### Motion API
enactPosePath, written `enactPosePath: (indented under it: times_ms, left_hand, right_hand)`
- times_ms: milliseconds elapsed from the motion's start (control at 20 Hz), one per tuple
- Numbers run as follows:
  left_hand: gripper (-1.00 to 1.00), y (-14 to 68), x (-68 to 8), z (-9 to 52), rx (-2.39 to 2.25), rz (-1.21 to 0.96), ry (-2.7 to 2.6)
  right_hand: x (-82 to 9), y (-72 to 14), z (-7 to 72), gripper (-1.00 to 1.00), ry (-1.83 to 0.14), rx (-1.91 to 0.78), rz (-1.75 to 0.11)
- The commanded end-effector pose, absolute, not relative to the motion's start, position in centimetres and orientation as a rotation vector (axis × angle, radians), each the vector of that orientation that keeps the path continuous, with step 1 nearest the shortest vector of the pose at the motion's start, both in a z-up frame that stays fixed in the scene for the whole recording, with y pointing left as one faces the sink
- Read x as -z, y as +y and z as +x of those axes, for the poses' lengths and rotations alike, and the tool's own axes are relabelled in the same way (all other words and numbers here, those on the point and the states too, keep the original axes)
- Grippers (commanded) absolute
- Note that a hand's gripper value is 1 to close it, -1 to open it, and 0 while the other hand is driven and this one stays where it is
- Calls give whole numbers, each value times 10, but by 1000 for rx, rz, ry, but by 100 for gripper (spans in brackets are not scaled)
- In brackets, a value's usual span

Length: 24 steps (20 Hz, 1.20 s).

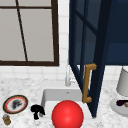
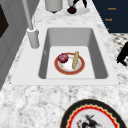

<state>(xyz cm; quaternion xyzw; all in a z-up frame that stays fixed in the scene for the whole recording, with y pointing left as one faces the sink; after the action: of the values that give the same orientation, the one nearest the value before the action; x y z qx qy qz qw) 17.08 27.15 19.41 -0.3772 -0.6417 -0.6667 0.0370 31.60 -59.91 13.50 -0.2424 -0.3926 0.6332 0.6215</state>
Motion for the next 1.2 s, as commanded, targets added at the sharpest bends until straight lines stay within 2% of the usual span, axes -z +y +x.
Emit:
enactPosePath:
  times_ms: [0,400,450,750,1050,1100,1150]
  left_hand:
    - [0,272,-194,171,2047,-1158,-1970]
    - [0,272,-194,171,2047,-1158,-1970]
    - [0,272,-194,171,2047,-1158,-1970]
    - [0,272,-194,171,2047,-1158,-1970]
    - [0,272,-194,171,2047,-1158,-1970]
    - [0,272,-194,171,2047,-1158,-1970]
    - [0,272,-194,171,2047,-1158,-1970]
  right_hand:
    - [-120,-604,327,-100,-847,-1438,-498]
    - [-92,-571,348,-100,-971,-1281,-567]
    - [-91,-567,350,100,-978,-1274,-582]
    - [-103,-555,359,100,-1157,-1174,-793]
    - [-109,-555,359,100,-1227,-1159,-869]
    - [-112,-556,354,-100,-1238,-1153,-873]
    - [-116,-554,352,-100,-1232,-1157,-880]
